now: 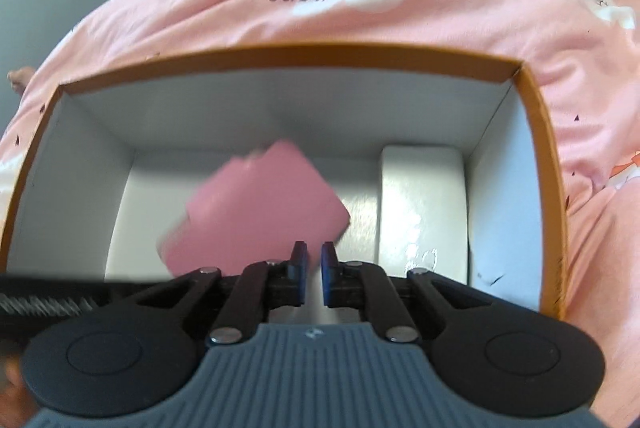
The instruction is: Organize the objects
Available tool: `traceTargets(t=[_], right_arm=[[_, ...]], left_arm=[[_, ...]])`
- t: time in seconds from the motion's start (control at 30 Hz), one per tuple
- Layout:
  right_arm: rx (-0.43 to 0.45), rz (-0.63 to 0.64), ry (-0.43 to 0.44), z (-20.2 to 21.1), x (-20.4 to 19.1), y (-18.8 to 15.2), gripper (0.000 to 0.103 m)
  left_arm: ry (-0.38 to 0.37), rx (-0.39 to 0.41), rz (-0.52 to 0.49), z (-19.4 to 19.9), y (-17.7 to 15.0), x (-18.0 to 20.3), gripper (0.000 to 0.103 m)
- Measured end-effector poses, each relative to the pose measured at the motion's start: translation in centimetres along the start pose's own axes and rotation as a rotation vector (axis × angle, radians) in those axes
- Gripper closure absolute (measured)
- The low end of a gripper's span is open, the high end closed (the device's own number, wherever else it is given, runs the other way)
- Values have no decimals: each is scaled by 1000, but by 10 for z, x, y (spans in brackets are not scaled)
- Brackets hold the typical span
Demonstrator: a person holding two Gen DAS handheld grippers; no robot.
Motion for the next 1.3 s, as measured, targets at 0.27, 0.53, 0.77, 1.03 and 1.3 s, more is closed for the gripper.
traceTargets(t=[0.27,0.53,0.77,1.03,1.3], right_arm=[[-9,24,-19,1,3,2,94],[-16,63,-31,9,6,-12,93],[-48,128,-43,9,4,-21,93],[-53,137,-57,4,7,-24,93],[-74,120,-56,-4,6,-18,94]], left_arm=[[125,-17,-255,16,-4,18,48],[332,-138,-572,-2,1,24,48],[331,-226,-607,-23,3,24,68],[260,-187,-447,-30,13,26,76],[189,-159,-366,-37,14,25,85]])
Point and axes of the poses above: each gripper's, at about its wrist camera, not at the fingertips, and z roughly against the way its jaws point, x to its right, y to its top, the point moved 6 cm from there along -z, roughly the way its jaws point, and after that the axes turned 13 degrees about -y, right-handed, at the moved point
